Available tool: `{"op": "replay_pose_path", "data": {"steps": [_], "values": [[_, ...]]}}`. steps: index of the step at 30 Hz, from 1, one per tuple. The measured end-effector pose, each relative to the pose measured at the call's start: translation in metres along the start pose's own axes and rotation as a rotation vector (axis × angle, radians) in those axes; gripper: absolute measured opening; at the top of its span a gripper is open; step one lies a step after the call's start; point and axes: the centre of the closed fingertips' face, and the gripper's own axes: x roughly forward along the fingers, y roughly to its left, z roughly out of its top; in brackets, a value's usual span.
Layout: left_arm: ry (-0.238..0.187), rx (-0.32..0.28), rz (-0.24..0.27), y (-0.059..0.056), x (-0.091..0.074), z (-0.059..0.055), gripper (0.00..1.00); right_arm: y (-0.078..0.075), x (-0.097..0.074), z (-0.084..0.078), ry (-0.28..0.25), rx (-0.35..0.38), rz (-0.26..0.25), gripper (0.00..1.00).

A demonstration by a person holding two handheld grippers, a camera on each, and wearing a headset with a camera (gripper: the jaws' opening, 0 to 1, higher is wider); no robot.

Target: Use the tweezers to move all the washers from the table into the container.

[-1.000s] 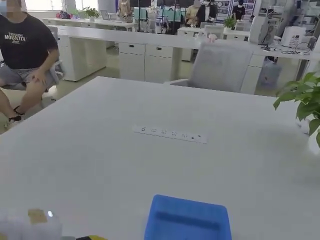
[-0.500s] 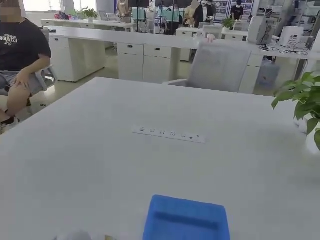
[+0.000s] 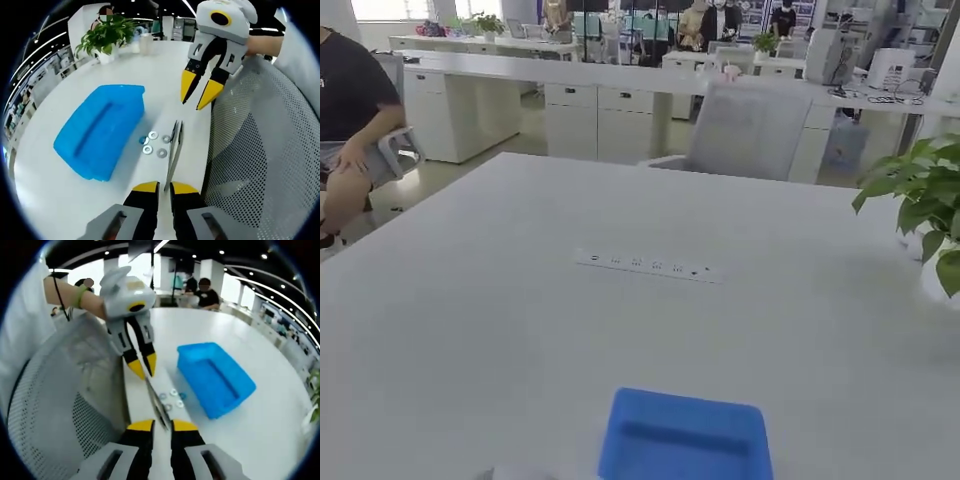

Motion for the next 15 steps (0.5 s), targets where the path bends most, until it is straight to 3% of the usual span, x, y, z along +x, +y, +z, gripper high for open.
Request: {"op": "replay_pose_path", "data": {"steps": [3,6,8,13,15], "values": [[0.013,0.030,-0.004,-0.0001,0.0039,0.0008,0.03,-0.0026,0.0001,-0.0007,-0.003,0.007,-0.007,0.10],[0.068,0.108,-0.005,0.0000,0.0077,-0.0047,0.01,-0.0032,0.0003,-0.0010,-0.003,0.010,-0.009,0.10],[0.057,0.139,-0.019,-0.0046,0.0090,-0.0021,0.00,-0.0037,0.0006,-0.0013,-0.002,0.009,-0.009,0.10],[0.086,0.222,-0.024,-0.0053,0.0082,-0.0025,0.00,-0.0044,0.0032,-0.0020,0.002,0.004,-0.007,0.11],[0.079,0.250,-0.013,-0.0044,0.0058,0.0006,0.00,-0.0042,0.0043,-0.0024,0.005,-0.001,-0.004,0.12]]}}
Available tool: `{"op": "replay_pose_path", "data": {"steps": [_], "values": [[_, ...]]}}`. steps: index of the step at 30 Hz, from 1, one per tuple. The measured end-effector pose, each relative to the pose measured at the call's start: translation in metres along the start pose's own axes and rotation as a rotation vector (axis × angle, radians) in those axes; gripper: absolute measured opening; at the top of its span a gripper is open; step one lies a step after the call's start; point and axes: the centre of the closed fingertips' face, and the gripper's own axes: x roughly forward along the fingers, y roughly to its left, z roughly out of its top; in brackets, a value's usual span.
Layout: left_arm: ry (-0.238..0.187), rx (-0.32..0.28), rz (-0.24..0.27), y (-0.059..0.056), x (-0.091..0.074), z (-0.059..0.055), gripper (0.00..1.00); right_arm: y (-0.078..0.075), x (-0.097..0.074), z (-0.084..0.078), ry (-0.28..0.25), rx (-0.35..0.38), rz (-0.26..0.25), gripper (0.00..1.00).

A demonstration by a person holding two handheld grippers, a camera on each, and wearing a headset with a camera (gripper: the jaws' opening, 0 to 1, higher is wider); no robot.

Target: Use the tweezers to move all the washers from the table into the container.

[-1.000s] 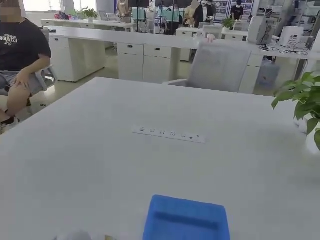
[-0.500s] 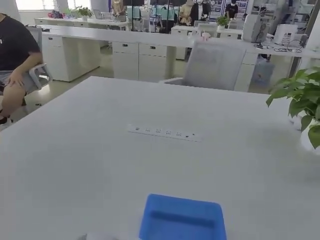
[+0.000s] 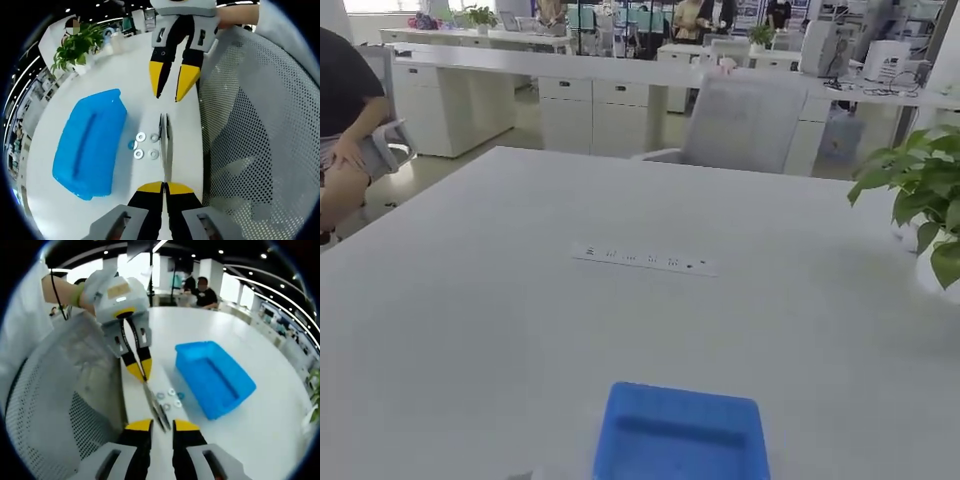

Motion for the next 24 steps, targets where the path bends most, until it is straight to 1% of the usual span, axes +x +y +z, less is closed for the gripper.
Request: {"op": "replay_pose_path", "data": {"steps": [2,3,5,6,9,12,16,17,21,24], "values": [[-0.006,0.007,-0.001,-0.001,-0.005,0.003,0.00,0.001,0.001,0.000,0.004,-0.009,0.004,0.12],[-0.023,0.022,0.005,0.000,-0.009,0.007,0.00,0.001,0.002,0.000,0.006,-0.015,0.006,0.12],[-0.039,0.010,0.009,-0.001,-0.015,0.011,0.00,0.001,0.003,0.000,0.009,-0.020,0.009,0.12],[-0.053,0.009,0.020,0.000,-0.020,0.015,0.00,0.002,0.004,0.000,0.009,-0.023,0.011,0.12],[-0.092,0.005,0.030,-0.002,-0.031,0.026,0.00,0.003,0.008,-0.001,0.014,-0.033,0.021,0.12],[-0.129,0.020,0.046,-0.006,-0.041,0.038,0.00,0.006,0.011,0.002,0.019,-0.047,0.032,0.13],[-0.145,0.037,0.059,-0.013,-0.047,0.048,0.00,0.010,0.016,0.005,0.026,-0.074,0.051,0.13],[-0.153,0.038,0.062,-0.014,-0.048,0.052,0.00,0.012,0.018,0.005,0.030,-0.084,0.057,0.13],[-0.178,0.029,0.079,-0.015,-0.052,0.062,0.00,0.015,0.023,0.005,0.038,-0.102,0.078,0.12],[-0.194,0.022,0.092,-0.015,-0.055,0.067,0.00,0.014,0.026,0.004,0.038,-0.095,0.083,0.11]]}}
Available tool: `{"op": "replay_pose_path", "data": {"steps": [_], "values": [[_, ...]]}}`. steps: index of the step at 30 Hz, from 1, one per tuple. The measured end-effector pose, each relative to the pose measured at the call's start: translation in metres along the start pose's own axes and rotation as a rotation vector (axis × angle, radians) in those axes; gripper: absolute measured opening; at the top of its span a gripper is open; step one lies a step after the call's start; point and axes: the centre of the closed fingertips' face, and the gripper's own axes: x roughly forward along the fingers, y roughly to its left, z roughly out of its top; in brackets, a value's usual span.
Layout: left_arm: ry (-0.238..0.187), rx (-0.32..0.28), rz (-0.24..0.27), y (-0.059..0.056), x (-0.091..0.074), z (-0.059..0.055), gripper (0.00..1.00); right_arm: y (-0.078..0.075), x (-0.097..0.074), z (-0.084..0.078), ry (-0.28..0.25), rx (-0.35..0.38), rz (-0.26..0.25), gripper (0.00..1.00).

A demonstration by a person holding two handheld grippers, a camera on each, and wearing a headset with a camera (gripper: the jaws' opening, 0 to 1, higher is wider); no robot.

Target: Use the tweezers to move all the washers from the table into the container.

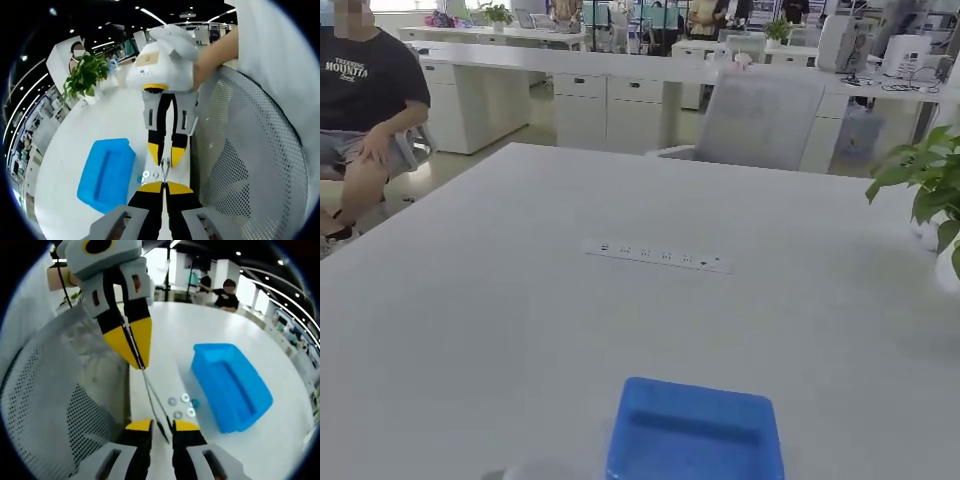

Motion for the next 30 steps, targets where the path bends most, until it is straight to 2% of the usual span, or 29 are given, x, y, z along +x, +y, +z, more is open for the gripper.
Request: {"op": "replay_pose_path", "data": {"steps": [4,9,19,26,30], "values": [[-0.012,0.001,0.007,-0.001,-0.002,0.006,0.00,-0.002,0.002,-0.003,-0.002,0.009,0.005,0.09],[-0.021,-0.003,0.014,-0.001,-0.006,0.008,0.00,-0.003,0.005,0.004,-0.031,0.065,0.020,0.08],[-0.016,0.020,0.013,0.014,-0.021,0.014,0.00,-0.005,0.021,0.033,-0.069,-0.014,0.031,0.07],[-0.010,0.006,-0.001,0.020,-0.021,0.011,0.00,-0.008,0.024,0.037,-0.085,-0.010,0.042,0.07],[-0.014,-0.034,-0.024,0.024,-0.022,0.011,0.00,-0.008,0.024,0.037,-0.096,0.015,0.049,0.07]]}}
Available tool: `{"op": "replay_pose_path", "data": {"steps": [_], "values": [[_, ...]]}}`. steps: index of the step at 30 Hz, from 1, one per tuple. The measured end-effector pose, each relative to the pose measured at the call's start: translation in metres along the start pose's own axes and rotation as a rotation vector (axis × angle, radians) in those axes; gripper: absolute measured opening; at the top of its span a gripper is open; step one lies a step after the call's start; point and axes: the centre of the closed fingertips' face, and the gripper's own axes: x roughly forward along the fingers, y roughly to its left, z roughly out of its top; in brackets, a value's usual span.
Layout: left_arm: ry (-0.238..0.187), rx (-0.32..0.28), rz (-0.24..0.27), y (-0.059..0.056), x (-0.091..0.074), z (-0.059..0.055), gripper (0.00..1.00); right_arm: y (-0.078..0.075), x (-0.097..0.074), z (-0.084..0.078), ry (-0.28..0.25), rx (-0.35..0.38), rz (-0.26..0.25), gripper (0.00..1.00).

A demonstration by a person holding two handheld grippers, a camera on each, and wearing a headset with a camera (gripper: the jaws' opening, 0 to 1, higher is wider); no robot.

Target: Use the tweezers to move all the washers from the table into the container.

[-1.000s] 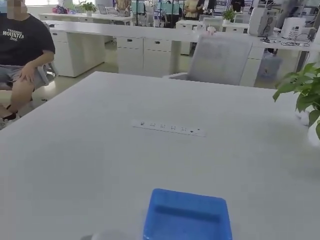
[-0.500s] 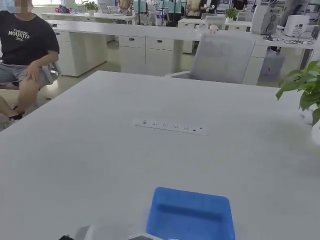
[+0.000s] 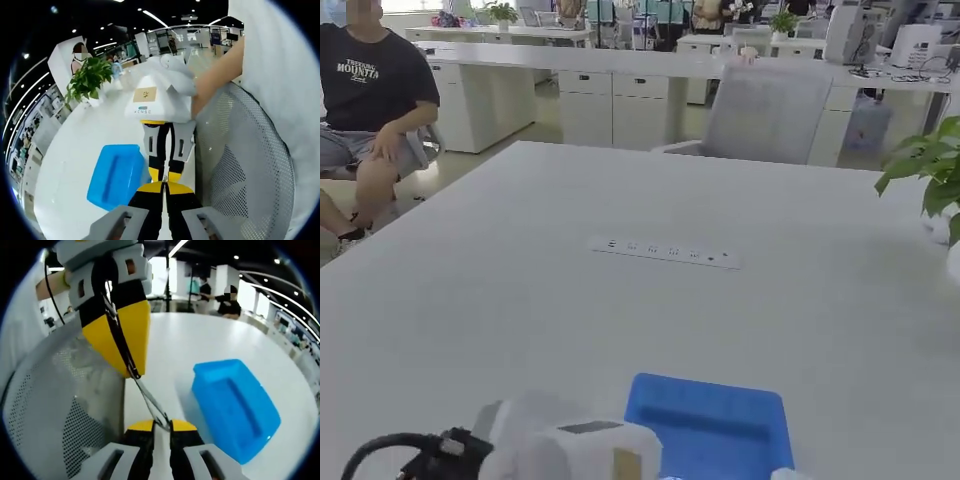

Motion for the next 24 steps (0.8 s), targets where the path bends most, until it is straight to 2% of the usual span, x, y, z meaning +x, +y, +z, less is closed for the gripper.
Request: {"op": "replay_pose_path", "data": {"steps": [4,7,11,16,19,21,22,23,24], "values": [[0.018,-0.029,-0.022,0.005,-0.001,-0.004,0.00,0.001,0.001,0.000,0.002,0.008,0.010,0.07],[0.014,-0.051,-0.048,0.006,-0.001,-0.003,0.00,0.001,0.002,0.001,-0.002,0.013,0.011,0.07],[0.025,-0.053,-0.065,0.010,0.000,-0.003,0.00,0.000,0.002,0.002,-0.007,0.021,0.016,0.08],[0.035,-0.061,-0.107,0.012,0.003,-0.001,0.00,-0.002,-0.004,0.018,-0.049,0.035,0.031,0.10],[0.036,-0.068,-0.122,0.013,0.005,0.001,0.00,-0.002,-0.005,0.024,-0.051,0.021,0.049,0.08],[0.044,-0.071,-0.112,0.017,0.008,-0.001,0.00,0.002,-0.003,0.022,-0.032,-0.037,0.098,0.04],[0.047,-0.104,-0.069,0.023,0.009,-0.003,0.00,-0.003,-0.002,0.021,-0.024,-0.024,0.066,0.03],[0.007,-0.105,-0.017,0.031,0.012,0.000,0.00,-0.005,-0.003,0.017,0.002,-0.007,0.065,0.03],[-0.006,-0.127,-0.016,0.030,0.012,-0.001,0.03,-0.005,-0.003,0.018,0.005,0.025,0.087,0.03]]}}
